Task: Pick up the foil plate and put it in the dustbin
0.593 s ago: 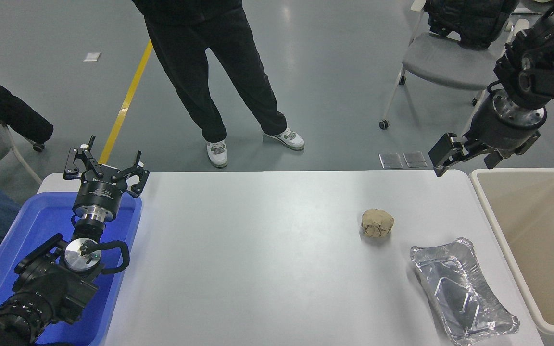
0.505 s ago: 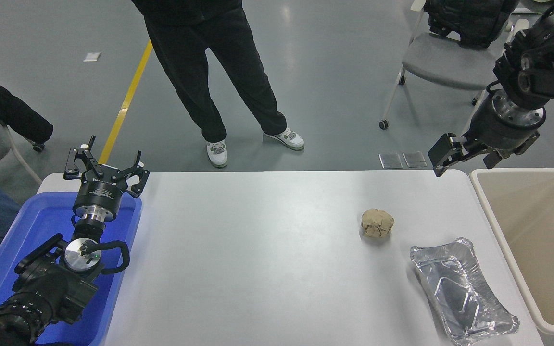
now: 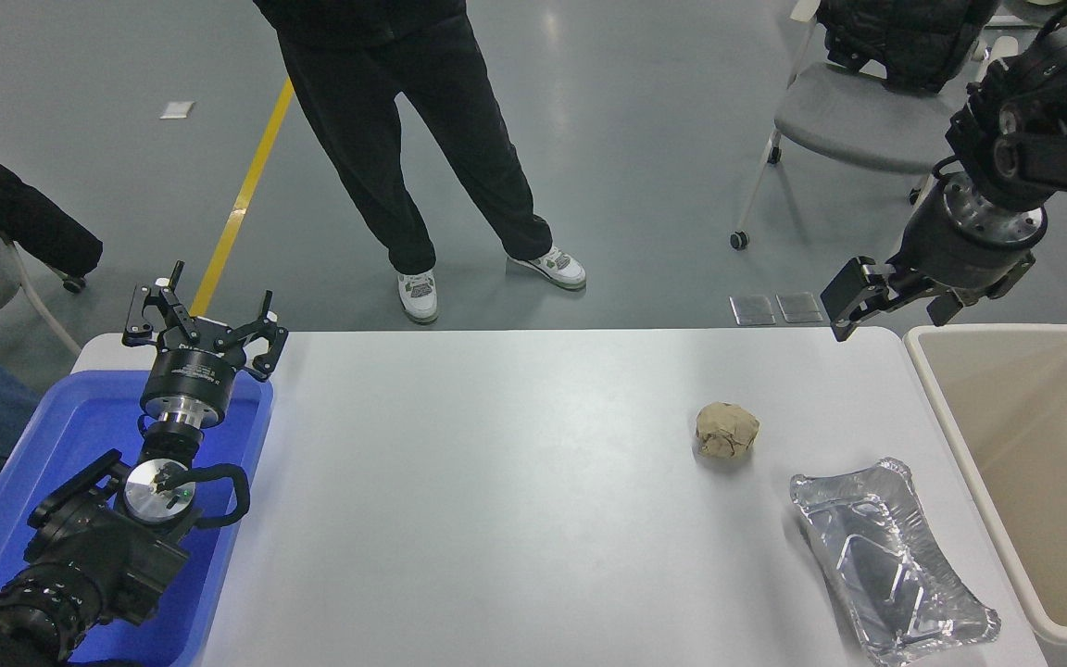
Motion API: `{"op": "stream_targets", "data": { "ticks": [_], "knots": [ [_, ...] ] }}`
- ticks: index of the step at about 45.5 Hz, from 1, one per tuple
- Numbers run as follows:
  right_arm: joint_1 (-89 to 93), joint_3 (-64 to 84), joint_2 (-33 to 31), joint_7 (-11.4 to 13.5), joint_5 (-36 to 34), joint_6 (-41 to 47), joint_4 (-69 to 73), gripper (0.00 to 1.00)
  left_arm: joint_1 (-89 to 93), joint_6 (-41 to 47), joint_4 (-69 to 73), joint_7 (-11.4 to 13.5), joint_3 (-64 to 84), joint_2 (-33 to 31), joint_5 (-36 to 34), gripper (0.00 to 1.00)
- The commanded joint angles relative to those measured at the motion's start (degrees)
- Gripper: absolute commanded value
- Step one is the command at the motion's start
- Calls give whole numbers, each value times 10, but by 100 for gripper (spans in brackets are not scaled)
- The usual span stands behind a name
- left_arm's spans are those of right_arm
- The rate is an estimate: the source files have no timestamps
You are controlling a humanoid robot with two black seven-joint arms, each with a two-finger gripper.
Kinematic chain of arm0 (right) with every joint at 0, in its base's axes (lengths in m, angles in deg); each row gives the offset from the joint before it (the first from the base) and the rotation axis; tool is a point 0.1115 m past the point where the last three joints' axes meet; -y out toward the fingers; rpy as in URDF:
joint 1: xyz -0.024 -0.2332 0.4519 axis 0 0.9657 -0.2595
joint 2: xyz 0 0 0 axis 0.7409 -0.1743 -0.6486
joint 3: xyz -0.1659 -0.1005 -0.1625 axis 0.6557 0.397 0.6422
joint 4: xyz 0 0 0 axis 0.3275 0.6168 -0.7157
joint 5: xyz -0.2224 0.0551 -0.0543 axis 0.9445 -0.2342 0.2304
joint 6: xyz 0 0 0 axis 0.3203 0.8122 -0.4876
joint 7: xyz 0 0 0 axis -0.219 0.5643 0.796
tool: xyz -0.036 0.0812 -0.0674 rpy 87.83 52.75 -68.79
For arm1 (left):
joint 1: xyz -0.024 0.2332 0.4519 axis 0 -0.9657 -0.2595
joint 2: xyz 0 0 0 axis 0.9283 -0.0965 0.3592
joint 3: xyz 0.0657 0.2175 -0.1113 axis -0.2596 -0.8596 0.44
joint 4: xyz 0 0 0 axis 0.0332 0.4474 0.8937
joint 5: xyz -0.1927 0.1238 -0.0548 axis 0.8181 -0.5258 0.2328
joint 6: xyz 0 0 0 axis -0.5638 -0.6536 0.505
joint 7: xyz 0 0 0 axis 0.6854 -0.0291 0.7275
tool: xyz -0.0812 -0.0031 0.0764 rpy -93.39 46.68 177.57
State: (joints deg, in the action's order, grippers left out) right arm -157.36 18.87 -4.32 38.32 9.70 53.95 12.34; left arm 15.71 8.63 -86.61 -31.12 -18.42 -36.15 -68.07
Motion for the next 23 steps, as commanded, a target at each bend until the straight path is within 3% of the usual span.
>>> {"op": "stream_targets", "data": {
  "ticks": [1,23],
  "knots": [
    [-3,-2,0,0,0,0,-1,100,0,0,0,0,0,0,0,99],
    [-3,-9,-1,0,0,0,-1,100,0,-1,0,0,0,0,0,99]
  ]
}}
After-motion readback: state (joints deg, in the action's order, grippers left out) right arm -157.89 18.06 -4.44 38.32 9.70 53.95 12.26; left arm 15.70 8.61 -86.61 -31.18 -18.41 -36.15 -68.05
